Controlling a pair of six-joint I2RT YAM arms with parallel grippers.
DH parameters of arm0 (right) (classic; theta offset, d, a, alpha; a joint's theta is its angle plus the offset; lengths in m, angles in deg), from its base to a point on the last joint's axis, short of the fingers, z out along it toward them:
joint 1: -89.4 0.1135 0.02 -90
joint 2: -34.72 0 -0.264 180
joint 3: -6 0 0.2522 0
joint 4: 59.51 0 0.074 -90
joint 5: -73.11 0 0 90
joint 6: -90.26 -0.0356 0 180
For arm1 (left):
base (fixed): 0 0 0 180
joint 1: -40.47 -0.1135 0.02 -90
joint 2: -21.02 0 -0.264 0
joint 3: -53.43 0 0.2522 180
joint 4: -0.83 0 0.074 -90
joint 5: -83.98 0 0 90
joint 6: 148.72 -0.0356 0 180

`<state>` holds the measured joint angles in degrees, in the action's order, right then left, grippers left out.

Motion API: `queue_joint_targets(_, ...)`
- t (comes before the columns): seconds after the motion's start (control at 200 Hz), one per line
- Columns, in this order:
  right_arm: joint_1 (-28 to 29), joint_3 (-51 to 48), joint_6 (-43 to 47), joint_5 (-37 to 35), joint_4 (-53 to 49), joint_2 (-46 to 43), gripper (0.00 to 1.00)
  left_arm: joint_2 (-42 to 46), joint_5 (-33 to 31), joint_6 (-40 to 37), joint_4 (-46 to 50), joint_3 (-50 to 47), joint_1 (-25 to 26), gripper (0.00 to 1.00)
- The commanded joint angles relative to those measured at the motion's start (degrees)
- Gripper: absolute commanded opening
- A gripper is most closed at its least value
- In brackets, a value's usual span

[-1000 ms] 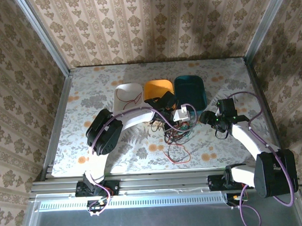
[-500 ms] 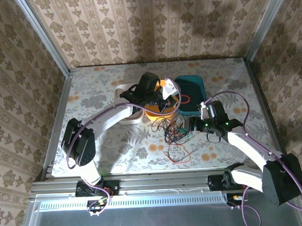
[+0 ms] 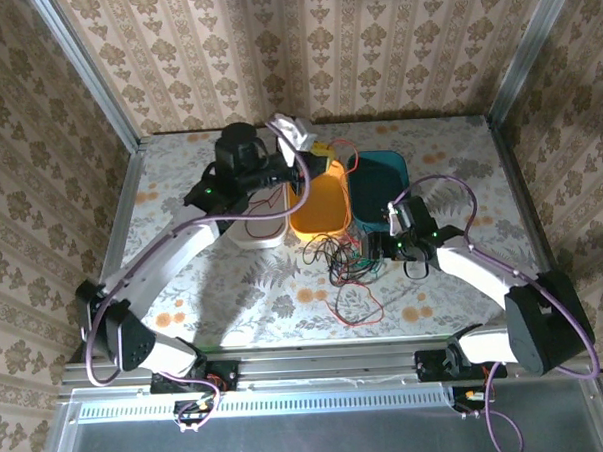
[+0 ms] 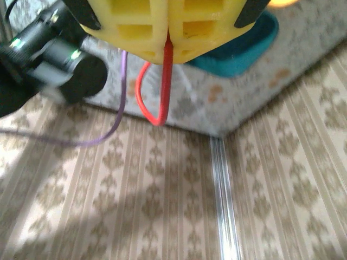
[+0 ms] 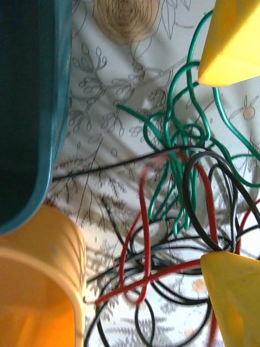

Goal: Untangle the cables

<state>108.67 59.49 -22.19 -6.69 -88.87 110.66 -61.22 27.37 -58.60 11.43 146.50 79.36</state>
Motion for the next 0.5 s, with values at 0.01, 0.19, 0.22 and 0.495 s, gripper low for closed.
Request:
queue_joint_targets(0.01, -0.2, 2.3, -0.3, -3.3, -0.8, 3.1, 0.81, 2.5, 2.5, 5.3, -9.0, 2.3, -1.0, 0.0)
queue_joint_targets(0.19, -0.6, 3.4, -0.6, -3.3, -0.8, 7.1, 0.81, 3.9, 2.9, 7.8, -15.4, 5.1, -2.9, 0.0)
queue_joint_targets(0.22, -0.6, 3.6, -0.7, -3.5, -1.1, 7.4, 0.81, 4.1, 2.6, 8.5, -16.9, 5.4, -3.5, 0.0)
queue_joint_targets(0.495, -1.8, 3.3, -1.9, -4.4, -0.9, 8.2, 0.81, 5.7, -0.4, 15.9, -27.6, 8.7, -11.1, 0.0)
